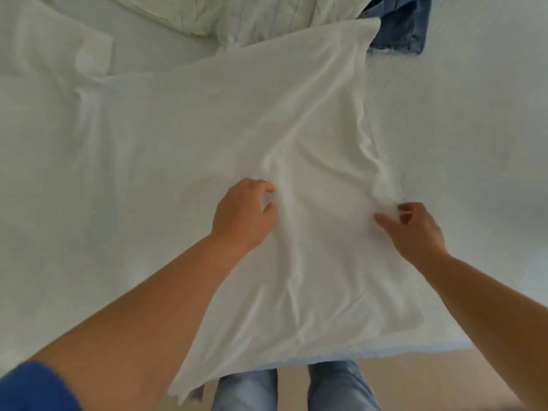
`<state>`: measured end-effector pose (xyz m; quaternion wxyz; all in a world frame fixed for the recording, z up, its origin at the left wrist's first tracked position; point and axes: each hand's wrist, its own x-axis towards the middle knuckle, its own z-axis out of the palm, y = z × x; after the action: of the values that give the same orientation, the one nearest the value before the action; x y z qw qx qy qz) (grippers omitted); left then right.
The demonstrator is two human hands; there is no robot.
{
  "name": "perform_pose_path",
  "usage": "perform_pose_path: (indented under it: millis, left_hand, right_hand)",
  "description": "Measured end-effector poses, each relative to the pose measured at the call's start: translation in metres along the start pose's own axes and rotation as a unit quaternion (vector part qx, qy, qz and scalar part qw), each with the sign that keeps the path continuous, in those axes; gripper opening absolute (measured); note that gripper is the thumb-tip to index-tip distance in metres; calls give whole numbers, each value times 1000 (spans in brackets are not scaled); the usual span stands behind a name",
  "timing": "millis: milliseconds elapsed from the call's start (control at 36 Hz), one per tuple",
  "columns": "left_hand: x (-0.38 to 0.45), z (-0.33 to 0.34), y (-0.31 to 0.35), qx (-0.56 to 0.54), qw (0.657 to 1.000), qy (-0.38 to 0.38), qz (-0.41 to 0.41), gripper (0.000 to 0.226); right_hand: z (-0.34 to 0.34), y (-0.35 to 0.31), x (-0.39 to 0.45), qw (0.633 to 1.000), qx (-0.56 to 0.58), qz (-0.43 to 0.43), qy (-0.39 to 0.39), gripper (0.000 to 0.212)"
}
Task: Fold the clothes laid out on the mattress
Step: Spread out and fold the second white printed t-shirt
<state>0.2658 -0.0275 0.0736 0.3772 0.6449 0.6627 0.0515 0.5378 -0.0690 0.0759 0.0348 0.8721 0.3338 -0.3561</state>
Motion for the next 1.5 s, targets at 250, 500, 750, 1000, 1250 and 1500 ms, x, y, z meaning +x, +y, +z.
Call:
perform_pose_path:
  millis: [250, 500, 750, 1000, 1250, 1500]
  left_hand:
    - [23, 28, 70, 37, 994, -55, 90, 38]
    - [94, 63, 138, 214, 958, -86, 170, 40]
    - [96, 68, 166, 440, 874, -108, 177, 32]
    - [102, 69, 179, 470, 832, -182, 233, 30]
    - [113, 69, 207, 503, 803, -206, 244, 19]
    - [120, 82, 188, 435, 855, -102, 263, 38]
  right_hand:
    - [4, 62, -22, 994, 16, -22, -102, 21]
    - [8, 133, -14, 984, 17, -57, -167, 7]
    - [-2, 162, -17, 971, 87, -52, -217, 13]
    - [-1, 178, -18, 962, 41, -70, -261, 4]
    - [1, 176, -21, 957, 43, -70, -278, 4]
    - [3, 175, -22, 964, 71, -49, -251, 13]
